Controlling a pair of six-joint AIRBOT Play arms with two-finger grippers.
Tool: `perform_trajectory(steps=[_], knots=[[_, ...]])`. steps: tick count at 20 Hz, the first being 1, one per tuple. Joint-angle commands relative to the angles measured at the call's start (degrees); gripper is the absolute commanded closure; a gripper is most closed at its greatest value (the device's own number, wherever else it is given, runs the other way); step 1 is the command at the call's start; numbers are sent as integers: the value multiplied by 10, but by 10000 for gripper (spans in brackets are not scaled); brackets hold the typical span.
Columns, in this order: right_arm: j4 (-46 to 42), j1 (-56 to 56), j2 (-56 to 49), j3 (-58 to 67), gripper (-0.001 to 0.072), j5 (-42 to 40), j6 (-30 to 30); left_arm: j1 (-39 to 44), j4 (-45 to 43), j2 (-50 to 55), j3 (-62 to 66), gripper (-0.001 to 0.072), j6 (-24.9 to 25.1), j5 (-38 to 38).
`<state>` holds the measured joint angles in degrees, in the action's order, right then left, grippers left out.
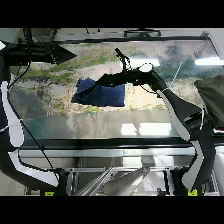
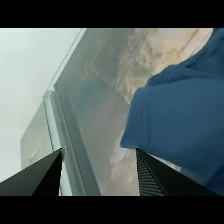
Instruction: Fold the shirts.
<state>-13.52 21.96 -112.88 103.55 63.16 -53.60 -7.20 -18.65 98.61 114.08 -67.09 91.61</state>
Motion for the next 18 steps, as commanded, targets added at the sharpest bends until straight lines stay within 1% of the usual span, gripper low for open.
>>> perform_trajectory(steps=[1, 4, 5, 7, 8, 11, 13, 16, 17, 18], knots=[[17, 10, -12, 0, 206, -30, 2, 0, -57, 0, 0, 706, -1, 30], [85, 29, -23, 0, 205, -81, 40, 11, -165, 0, -5, 705, -24, 64], [102, 34, -26, 0, 205, -93, 54, 16, -184, -5, -24, 705, -34, 67], [106, 38, -28, 0, 205, -99, 56, 33, -193, -14, -92, 705, -35, 63], [106, 38, -28, 0, 205, -103, 56, 45, -193, -18, -144, 706, -28, 48], [108, 38, -28, 0, 203, -104, 56, 84, -194, -19, -275, 706, 14, 2], [108, 39, -28, 0, 178, -104, 56, 96, -194, -20, -341, 706, 27, -56], [108, 47, -28, 0, 178, -103, 56, 103, -182, -20, -406, 705, 32, -210], [108, 51, -28, 0, 176, -102, 56, 107, -173, -20, -422, 705, 43, -254], [107, 53, -28, 0, 176, -102, 56, 110, -174, -20, -433, 705, 43, -288]])
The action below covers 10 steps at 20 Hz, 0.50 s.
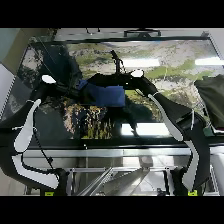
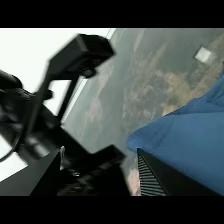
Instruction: Fold the shirts.
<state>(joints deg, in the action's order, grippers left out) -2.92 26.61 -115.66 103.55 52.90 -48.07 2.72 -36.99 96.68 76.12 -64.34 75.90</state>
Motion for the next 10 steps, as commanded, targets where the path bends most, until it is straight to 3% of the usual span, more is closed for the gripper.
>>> perform_trajectory(steps=[1, 2, 5, 10], knots=[[2, 6, 0, 0, 163, 10, 1, 11, 8, 0, -61, 705, 22, -153], [2, 3, 0, 0, 83, 20, -1, 10, 7, 0, -63, 705, 24, -157], [11, -11, 0, 0, 75, 64, -19, -10, 9, -18, -63, 706, 37, -118], [103, -28, 4, 1, 77, 185, -34, -89, 7, -58, -63, 706, 39, -119]])
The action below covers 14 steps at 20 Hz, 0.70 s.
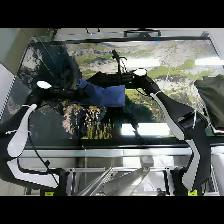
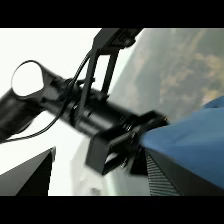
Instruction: Fold the shirts.
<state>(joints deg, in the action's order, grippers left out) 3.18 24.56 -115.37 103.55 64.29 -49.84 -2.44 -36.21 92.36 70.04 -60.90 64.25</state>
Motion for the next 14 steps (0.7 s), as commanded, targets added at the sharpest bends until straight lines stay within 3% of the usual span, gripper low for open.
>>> perform_trajectory(steps=[1, 2, 3, 5, 7, 8, 12, 14], knots=[[22, -10, 1, 0, 125, 67, -19, -50, 1, -14, -2, 706, 4, 7], [26, -10, 1, 1, 143, 80, -50, -62, 3, -14, -2, 706, 4, 21], [43, -8, 4, 1, 150, 71, -1, -73, 3, -17, -1, 706, 4, 38], [-23, -21, 0, 0, 156, -14, -30, -93, 4, -38, -1, 706, 4, 73], [-22, -43, -3, 0, 173, 15, -36, -119, 2, -82, 0, 706, 6, 77], [-50, -59, -2, 0, 249, 22, -59, -138, 2, -108, 6, 705, 9, 82], [-213, -150, -2, 0, 246, 81, -205, -213, 4, -184, 47, 705, 8, 127], [-345, -176, -2, 0, 246, 92, -269, -234, 4, -217, 57, 705, 8, 134]])
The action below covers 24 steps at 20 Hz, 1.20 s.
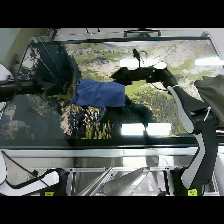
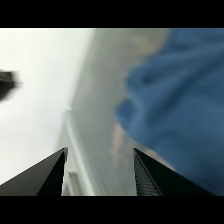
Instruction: Fold the shirts.
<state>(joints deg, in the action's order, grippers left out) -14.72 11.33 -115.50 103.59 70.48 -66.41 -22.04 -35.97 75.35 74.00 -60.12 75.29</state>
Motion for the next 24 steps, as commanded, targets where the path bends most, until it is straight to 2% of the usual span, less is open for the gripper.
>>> perform_trajectory(steps=[1, 2, 3, 7, 11, 13, 14, 15, 17, 18, 21, 24], knots=[[-229, -46, -1, 0, 244, 29, -126, -46, 1, -61, 20, 704, 0, 24], [-268, -44, -2, 0, 200, 22, -137, -48, 2, -73, 20, 704, 0, 21], [-292, -39, -4, 0, 109, 8, -141, -48, 0, -82, 20, 704, 1, 20], [-301, -14, -33, 0, 105, -61, -147, -48, 0, -87, 19, 686, 0, 24], [-291, 15, -77, 0, 108, -71, -144, -48, 0, -87, 19, 687, 1, 23], [-251, 27, -84, 0, 110, -71, -111, -48, 0, -87, 19, 687, 1, 22], [-229, 32, -85, 0, 136, -76, -96, -48, 0, -87, 19, 687, 1, 21], [-210, 37, -85, 0, 243, -83, -83, -48, 0, -87, 19, 687, 1, 20], [-152, 40, -84, 0, 599, -87, -62, -47, 0, -87, 19, 687, 0, 15], [-135, 40, -80, 3, 695, -85, -55, -47, 0, -87, 19, 687, 0, 15], [-151, 27, -22, 11, 697, -51, -59, -47, 0, -87, 19, 687, 0, 16], [-198, -9, 111, 11, 698, 7, -100, -47, 0, -87, 19, 687, -9, 20]])
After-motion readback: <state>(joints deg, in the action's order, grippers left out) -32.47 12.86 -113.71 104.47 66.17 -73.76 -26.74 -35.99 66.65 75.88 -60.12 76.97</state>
